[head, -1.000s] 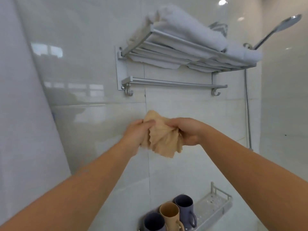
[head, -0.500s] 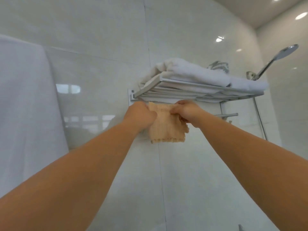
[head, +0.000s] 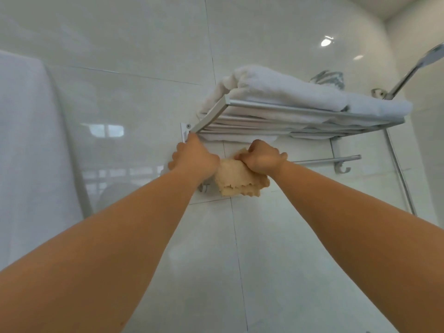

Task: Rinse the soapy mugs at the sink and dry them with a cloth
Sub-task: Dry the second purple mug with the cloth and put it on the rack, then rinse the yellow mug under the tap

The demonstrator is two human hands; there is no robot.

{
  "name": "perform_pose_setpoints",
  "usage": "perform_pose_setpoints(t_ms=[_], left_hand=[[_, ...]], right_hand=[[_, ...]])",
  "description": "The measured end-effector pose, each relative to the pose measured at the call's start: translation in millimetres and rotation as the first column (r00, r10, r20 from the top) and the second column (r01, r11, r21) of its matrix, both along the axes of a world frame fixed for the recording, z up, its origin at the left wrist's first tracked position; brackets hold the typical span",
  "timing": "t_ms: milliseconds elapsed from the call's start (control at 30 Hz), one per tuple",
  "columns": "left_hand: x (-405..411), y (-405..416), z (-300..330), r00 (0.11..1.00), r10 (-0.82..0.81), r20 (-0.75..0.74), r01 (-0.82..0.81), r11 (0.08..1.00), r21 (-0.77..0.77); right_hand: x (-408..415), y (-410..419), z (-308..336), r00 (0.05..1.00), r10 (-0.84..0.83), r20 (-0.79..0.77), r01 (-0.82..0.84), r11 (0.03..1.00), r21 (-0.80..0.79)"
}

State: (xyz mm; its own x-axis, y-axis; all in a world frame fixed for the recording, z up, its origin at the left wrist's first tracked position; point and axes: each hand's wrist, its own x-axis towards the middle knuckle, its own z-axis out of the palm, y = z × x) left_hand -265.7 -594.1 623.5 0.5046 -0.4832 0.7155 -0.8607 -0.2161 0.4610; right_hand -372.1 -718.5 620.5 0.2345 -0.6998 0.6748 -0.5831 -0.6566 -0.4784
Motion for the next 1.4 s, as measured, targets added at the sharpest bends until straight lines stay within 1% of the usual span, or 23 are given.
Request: perform_pose_setpoints(t_ms=[33, 67, 100, 133, 167, 267, 300, 367, 400, 433, 467, 600, 667, 733, 767, 833, 900, 933, 1000, 1133, 1233, 1300, 1400], left_hand=[[2, -1, -1, 0.997, 0.007, 0.074, -0.008, 1.000, 0.010], [2, -1, -2, 0.983, 0.034, 0.182, -0.046, 0.997, 0.059], [2, -1, -3, 0.955, 0.056, 0.291, -0.088, 0.991, 0.100], [2, 1, -4, 0.927, 0.061, 0.371, -0.116, 0.985, 0.128], [2, 2, -5, 0.918, 0.039, 0.396, -0.111, 0.981, 0.162], [6, 4, -5, 0.933, -0.068, 0.352, -0.037, 0.959, 0.281], [8, 4, -5, 0.938, -0.106, 0.329, -0.004, 0.949, 0.316], [15, 4, -3, 0.941, -0.180, 0.288, 0.068, 0.930, 0.361], [18, 5, -3, 0.938, -0.215, 0.273, 0.107, 0.926, 0.362], [20, 6, -3, 0.935, -0.238, 0.264, 0.131, 0.922, 0.364], [21, 7, -4, 0.934, -0.248, 0.258, 0.142, 0.918, 0.369], [17, 9, -10, 0.940, -0.234, 0.249, 0.142, 0.930, 0.339], [17, 12, -12, 0.956, -0.233, 0.176, 0.193, 0.957, 0.216], [16, 20, -13, 0.957, -0.286, 0.056, 0.282, 0.957, 0.069], [16, 25, -14, 0.953, -0.304, 0.006, 0.304, 0.953, 0.004], [16, 39, -21, 0.936, -0.335, -0.107, 0.323, 0.940, -0.110], [16, 59, -37, 0.881, -0.388, -0.271, 0.334, 0.915, -0.226], [16, 71, -48, 0.837, -0.411, -0.361, 0.329, 0.906, -0.268], [19, 99, -76, 0.745, -0.432, -0.508, 0.313, 0.899, -0.307], [38, 163, -141, 0.652, -0.391, -0.649, 0.279, 0.920, -0.275], [56, 217, -186, 0.590, -0.347, -0.729, 0.253, 0.937, -0.241], [69, 255, -213, 0.560, -0.311, -0.768, 0.250, 0.947, -0.201], [92, 317, -254, 0.548, -0.240, -0.801, 0.245, 0.962, -0.121]], right_hand=[[1, 2, -2, 0.998, -0.060, 0.020, 0.062, 0.993, -0.097], [0, 4, -3, 0.993, -0.119, 0.025, 0.121, 0.960, -0.254], [0, 6, -5, 0.985, -0.171, 0.005, 0.156, 0.890, -0.429], [-1, 10, -6, 0.981, -0.192, -0.031, 0.143, 0.818, -0.558], [-3, 13, -8, 0.980, -0.184, -0.074, 0.099, 0.778, -0.621], [-7, 17, -13, 0.970, -0.149, -0.191, -0.003, 0.782, -0.624], [-10, 16, -14, 0.964, -0.128, -0.231, -0.030, 0.817, -0.576], [-17, 13, -15, 0.960, 0.013, -0.279, -0.113, 0.931, -0.348], [-19, 11, -16, 0.960, 0.091, -0.266, -0.152, 0.963, -0.220], [-20, 10, -17, 0.958, 0.135, -0.252, -0.175, 0.974, -0.143], [-21, 10, -20, 0.956, 0.146, -0.256, -0.181, 0.977, -0.117], [-20, 9, -27, 0.955, 0.103, -0.277, -0.151, 0.976, -0.155], [-21, 14, -28, 0.984, 0.115, -0.136, -0.143, 0.966, -0.214], [-23, 27, -29, 0.981, 0.159, 0.107, -0.121, 0.947, -0.299], [-22, 36, -29, 0.961, 0.189, 0.203, -0.125, 0.948, -0.292], [-20, 55, -32, 0.892, 0.289, 0.348, -0.261, 0.957, -0.124], [-21, 78, -44, 0.807, 0.366, 0.462, -0.470, 0.873, 0.128], [-22, 90, -54, 0.794, 0.380, 0.474, -0.531, 0.814, 0.237], [-26, 112, -81, 0.801, 0.415, 0.431, -0.579, 0.720, 0.383], [-17, 156, -142, 0.790, 0.472, 0.393, -0.613, 0.576, 0.540], [2, 196, -181, 0.777, 0.498, 0.386, -0.618, 0.486, 0.617], [20, 224, -206, 0.779, 0.514, 0.359, -0.603, 0.457, 0.654], [50, 270, -245, 0.787, 0.549, 0.282, -0.555, 0.429, 0.712]])
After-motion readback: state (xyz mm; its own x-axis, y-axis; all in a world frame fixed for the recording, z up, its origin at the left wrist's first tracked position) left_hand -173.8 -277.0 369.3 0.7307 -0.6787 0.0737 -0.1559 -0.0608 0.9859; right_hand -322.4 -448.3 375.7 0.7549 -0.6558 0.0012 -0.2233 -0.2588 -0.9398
